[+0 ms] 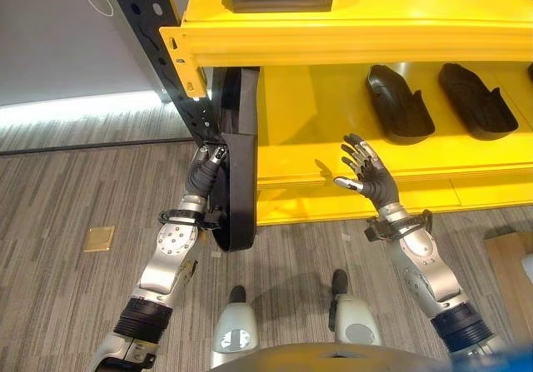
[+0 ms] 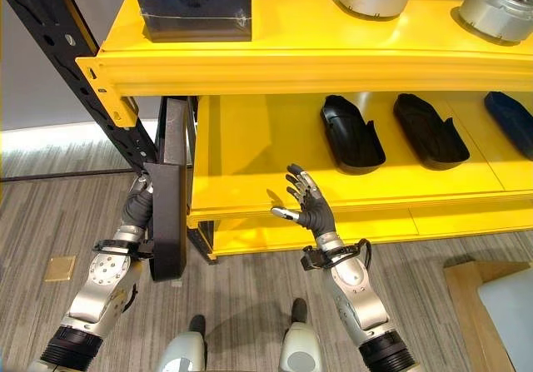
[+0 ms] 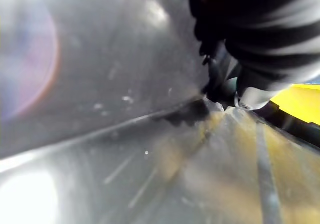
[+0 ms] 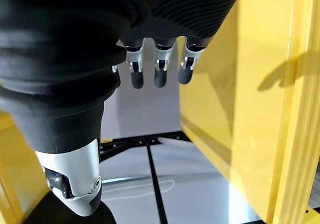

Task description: Move parts from the plastic box to the shelf.

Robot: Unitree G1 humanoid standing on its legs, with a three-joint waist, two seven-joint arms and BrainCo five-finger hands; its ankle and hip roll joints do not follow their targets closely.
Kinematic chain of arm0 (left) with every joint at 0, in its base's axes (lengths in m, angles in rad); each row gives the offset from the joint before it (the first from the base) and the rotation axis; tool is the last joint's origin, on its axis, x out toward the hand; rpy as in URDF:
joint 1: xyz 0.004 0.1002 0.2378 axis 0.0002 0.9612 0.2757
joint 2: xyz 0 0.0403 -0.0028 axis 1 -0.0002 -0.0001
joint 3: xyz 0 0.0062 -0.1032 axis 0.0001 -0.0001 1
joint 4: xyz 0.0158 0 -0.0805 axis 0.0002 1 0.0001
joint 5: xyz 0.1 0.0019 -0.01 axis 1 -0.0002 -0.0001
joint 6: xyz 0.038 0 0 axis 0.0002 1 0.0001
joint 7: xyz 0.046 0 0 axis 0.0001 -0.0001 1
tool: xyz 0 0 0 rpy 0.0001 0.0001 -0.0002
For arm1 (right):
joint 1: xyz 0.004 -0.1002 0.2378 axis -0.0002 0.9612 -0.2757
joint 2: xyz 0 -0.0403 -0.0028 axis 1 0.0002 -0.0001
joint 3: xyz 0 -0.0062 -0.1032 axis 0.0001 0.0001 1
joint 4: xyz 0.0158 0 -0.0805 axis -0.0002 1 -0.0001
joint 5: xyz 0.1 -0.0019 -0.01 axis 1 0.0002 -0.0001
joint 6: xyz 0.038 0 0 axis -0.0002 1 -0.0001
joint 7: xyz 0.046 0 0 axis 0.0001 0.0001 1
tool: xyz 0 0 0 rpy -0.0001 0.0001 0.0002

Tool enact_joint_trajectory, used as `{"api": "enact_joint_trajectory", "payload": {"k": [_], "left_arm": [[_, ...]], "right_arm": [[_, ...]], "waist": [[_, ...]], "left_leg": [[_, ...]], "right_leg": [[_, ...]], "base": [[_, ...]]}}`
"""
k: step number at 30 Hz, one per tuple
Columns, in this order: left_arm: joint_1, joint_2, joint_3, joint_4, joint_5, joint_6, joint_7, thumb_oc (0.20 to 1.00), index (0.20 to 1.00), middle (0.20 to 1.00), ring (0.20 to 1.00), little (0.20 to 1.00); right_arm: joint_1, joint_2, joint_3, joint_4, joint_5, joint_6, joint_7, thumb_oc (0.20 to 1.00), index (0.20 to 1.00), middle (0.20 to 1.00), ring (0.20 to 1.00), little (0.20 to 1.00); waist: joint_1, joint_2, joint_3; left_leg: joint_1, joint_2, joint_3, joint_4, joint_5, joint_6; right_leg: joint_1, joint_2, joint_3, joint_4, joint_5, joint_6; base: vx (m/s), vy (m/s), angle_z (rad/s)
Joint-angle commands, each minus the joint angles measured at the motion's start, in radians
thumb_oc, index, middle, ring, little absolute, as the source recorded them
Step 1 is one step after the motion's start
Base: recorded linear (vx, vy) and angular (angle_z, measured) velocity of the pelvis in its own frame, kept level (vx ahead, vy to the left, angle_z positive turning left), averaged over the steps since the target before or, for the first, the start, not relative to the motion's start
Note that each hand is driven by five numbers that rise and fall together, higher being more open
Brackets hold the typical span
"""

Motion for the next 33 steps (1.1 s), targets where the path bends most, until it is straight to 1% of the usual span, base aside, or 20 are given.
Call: {"api": "enact_joint_trajectory", "payload": {"k": [1,6,12,15,18,26,32,33], "left_arm": [[-0.183,0.013,0.029,-0.014,0.076,-0.073,0.072,0.2,0.2,0.2,0.2,0.2],[-0.3,-0.01,-0.041,0.073,0.09,-0.062,0.098,0.2,0.2,0.2,0.2,0.2],[-0.407,-0.043,-0.11,0.168,0.068,-0.051,0.112,0.2,0.2,0.2,0.2,0.2],[-0.441,-0.064,-0.14,0.204,0.058,-0.048,0.115,0.2,0.2,0.2,0.2,0.2],[-0.436,-0.088,-0.158,0.217,0.044,-0.047,0.104,0.2,0.2,0.2,0.2,0.2],[-0.443,-0.106,-0.136,0.241,-0.007,-0.058,0.127,0.2,0.2,0.2,0.2,0.2],[-0.455,-0.104,-0.053,0.238,-0.066,-0.086,0.19,0.2,0.2,0.2,0.2,0.2],[-0.476,-0.094,-0.029,0.261,-0.065,-0.089,0.217,0.2,0.2,0.2,0.2,0.2]], "right_arm": [[-0.022,-0.014,0.011,-0.057,0.012,-0.041,0.009,1.0,1.0,1.0,1.0,1.0],[-0.039,-0.018,0.033,-0.054,0.025,-0.043,0.004,1.0,1.0,1.0,1.0,1.0],[-0.049,-0.034,0.051,-0.068,0.041,-0.039,0.005,1.0,1.0,1.0,1.0,1.0],[-0.048,-0.042,0.055,-0.071,0.053,-0.041,0.007,1.0,1.0,1.0,1.0,1.0],[-0.043,-0.046,0.049,-0.077,0.056,-0.044,0.004,1.0,1.0,1.0,1.0,1.0],[-0.04,-0.051,0.046,-0.077,0.057,-0.05,-0.004,1.0,1.0,1.0,1.0,1.0],[-0.024,-0.05,0.04,-0.076,0.062,-0.055,-0.011,1.0,1.0,1.0,1.0,1.0],[-0.019,-0.054,0.041,-0.079,0.067,-0.056,-0.008,1.0,1.0,1.0,1.0,1.0]], "waist": [[-0.021,0.02,-0.038],[-0.041,0.02,-0.03],[-0.068,0.027,-0.024],[-0.083,0.033,-0.014],[-0.095,0.039,-0.007],[-0.108,0.042,-0.003],[-0.114,0.042,0.0],[-0.117,0.041,0.0]], "left_leg": [[-0.018,0.037,0.037,-0.039,0.021,0.022],[-0.018,0.05,0.044,-0.044,0.03,0.015],[-0.012,0.069,0.055,-0.057,0.043,0.006],[-0.015,0.079,0.059,-0.059,0.051,0.001],[-0.013,0.09,0.067,-0.066,0.059,-0.003],[-0.006,0.107,0.08,-0.077,0.066,-0.007],[-0.005,0.112,0.088,-0.084,0.068,-0.01],[-0.008,0.112,0.091,-0.083,0.066,-0.011]], "right_leg": [[0.043,-0.019,0.014,0.11,-0.165,0.008],[0.025,-0.008,0.024,0.122,-0.167,0.007],[-0.001,0.008,0.04,0.135,-0.165,0.005],[-0.02,0.018,0.047,0.148,-0.166,0.0],[-0.036,0.027,0.057,0.155,-0.166,-0.004],[-0.054,0.04,0.068,0.163,-0.165,-0.009],[-0.069,0.043,0.073,0.17,-0.165,-0.011],[-0.074,0.043,0.074,0.173,-0.164,-0.01]], "base": [[-0.03,-0.006,-0.07],[-0.02,-0.02,-0.15],[-0.02,-0.024,-0.11],[-0.04,-0.029,-0.18],[-0.03,-0.038,-0.13],[-0.01,-0.018,-0.08],[0.0,-0.003,-0.02],[0.0,0.0,0.0]]}}
